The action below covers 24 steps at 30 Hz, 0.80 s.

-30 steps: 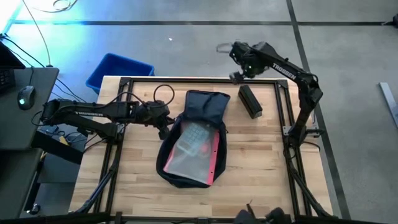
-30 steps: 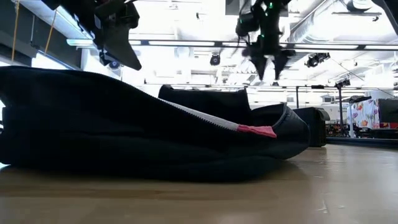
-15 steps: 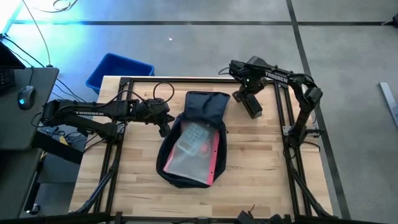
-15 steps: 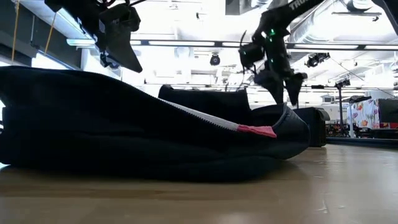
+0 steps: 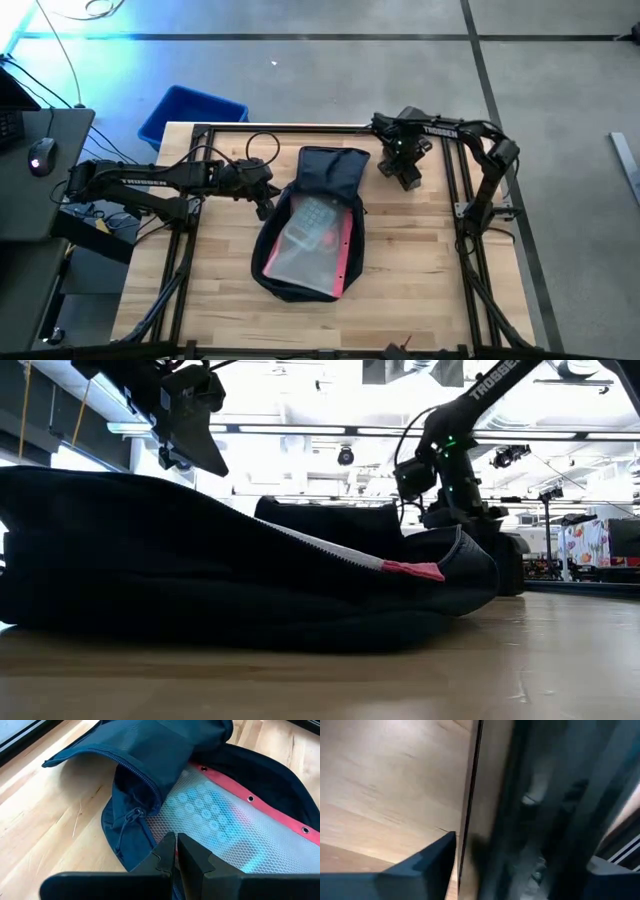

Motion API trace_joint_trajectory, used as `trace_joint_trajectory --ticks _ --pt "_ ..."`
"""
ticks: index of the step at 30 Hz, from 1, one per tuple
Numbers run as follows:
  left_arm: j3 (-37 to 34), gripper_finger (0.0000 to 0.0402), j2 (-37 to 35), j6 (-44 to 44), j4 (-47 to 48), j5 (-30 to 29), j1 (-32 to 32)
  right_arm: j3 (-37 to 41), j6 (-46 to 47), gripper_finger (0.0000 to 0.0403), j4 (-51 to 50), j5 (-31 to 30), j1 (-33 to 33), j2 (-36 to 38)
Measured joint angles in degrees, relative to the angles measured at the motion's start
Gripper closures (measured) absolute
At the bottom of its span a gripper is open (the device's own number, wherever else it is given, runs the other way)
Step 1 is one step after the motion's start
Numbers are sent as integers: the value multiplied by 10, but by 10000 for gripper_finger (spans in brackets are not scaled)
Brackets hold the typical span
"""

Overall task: Unpack backpack
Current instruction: Put the black medicine organizer into the blue backpack

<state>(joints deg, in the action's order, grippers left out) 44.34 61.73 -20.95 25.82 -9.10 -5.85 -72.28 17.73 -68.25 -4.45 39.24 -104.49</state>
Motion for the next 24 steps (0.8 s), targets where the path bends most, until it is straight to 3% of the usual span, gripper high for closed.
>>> trace_joint_trajectory --ticks 3,12,18,24 --pt "0 402 0 0 0 0 0 0 2 244 -3 -6 -10 2" --pt "0 402 0 0 -1 -2 -2 -31 35 248 -17 -16 -88 96" --pt "0 402 -10 0 -12 0 -14 -58 55 248 24 6 -224 160" --pt "0 402 -33 11 -26 49 -38 -70 98 248 203 15 -380 141"
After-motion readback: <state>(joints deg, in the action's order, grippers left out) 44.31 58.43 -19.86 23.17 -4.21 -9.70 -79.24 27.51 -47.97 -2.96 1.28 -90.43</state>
